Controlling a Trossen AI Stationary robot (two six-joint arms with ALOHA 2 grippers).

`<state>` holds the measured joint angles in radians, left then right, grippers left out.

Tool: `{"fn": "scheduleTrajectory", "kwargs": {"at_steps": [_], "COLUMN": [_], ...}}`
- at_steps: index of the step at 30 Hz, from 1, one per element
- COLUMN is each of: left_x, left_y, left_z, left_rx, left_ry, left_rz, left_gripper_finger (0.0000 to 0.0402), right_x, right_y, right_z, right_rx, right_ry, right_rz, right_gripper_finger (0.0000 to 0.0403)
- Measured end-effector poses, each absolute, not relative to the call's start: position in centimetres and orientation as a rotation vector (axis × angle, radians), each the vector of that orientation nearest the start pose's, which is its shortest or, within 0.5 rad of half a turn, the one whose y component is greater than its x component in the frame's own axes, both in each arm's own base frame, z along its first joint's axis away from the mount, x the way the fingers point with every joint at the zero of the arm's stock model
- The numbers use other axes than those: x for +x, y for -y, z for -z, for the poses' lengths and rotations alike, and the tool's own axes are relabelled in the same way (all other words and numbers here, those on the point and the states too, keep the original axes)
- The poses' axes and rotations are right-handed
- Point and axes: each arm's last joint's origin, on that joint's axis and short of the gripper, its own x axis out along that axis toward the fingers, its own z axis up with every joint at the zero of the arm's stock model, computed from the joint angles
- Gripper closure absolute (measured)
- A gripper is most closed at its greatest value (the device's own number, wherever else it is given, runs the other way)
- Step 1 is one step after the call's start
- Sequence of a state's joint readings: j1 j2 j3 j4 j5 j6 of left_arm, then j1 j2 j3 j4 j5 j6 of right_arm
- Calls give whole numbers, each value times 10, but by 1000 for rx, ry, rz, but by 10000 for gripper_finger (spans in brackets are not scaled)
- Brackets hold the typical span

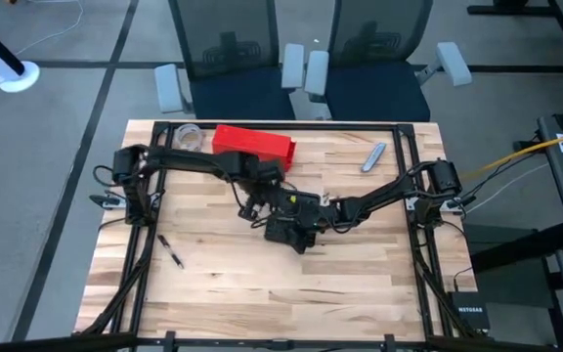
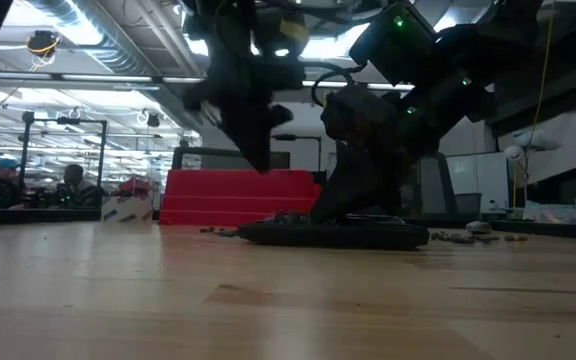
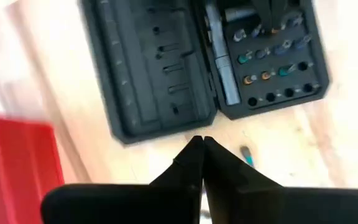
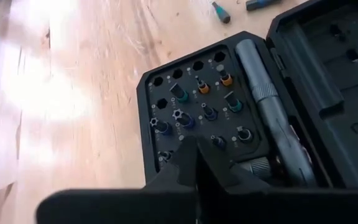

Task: Prefit tool cases
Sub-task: Remove the screwdriver bit from the tool case

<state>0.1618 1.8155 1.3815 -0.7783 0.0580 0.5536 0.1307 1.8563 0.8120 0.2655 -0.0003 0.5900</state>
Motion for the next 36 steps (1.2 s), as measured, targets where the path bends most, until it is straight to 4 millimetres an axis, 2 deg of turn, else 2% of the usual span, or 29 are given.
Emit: {"fn": "scheduleTrajectory", "kwargs": {"at_steps": [2, 5, 11, 16, 22, 26, 29, 33, 36], "left_x": [354, 338, 293, 271, 282, 295, 308, 322, 329], "left_y": [-61, -56, -30, -2, 17, 20, 21, 19, 18], "left_z": [-229, -228, -208, -197, -187, -175, -159, -133, -126], "left_rx": [275, 223, 109, -30, -110, -130, -128, -156, -191], "left_ry": [-1166, -1154, -1158, -1042, -805, -770, -789, -861, -879], "left_rz": [238, 237, 216, 158, 148, 148, 146, 142, 123], "left_gripper_finger": [401, 401, 401, 402, 402, 402, 401, 402, 402], "right_x": [335, 333, 328, 318, 307, 305, 312, 324, 334], "right_y": [-44, -44, -44, -43, -42, -43, -47, -57, -57], "right_z": [-109, -111, -119, -133, -150, -165, -181, -208, -215], "right_rx": [505, 503, 501, 491, 476, 500, 485, 278, 71], "right_ry": [-790, -805, -830, -880, -915, -914, -932, -967, -1029], "right_rz": [106, 107, 82, 76, 58, 6, -118, -275, -253], "right_gripper_finger": [403, 403, 403, 403, 403, 403, 401, 398, 387]}}
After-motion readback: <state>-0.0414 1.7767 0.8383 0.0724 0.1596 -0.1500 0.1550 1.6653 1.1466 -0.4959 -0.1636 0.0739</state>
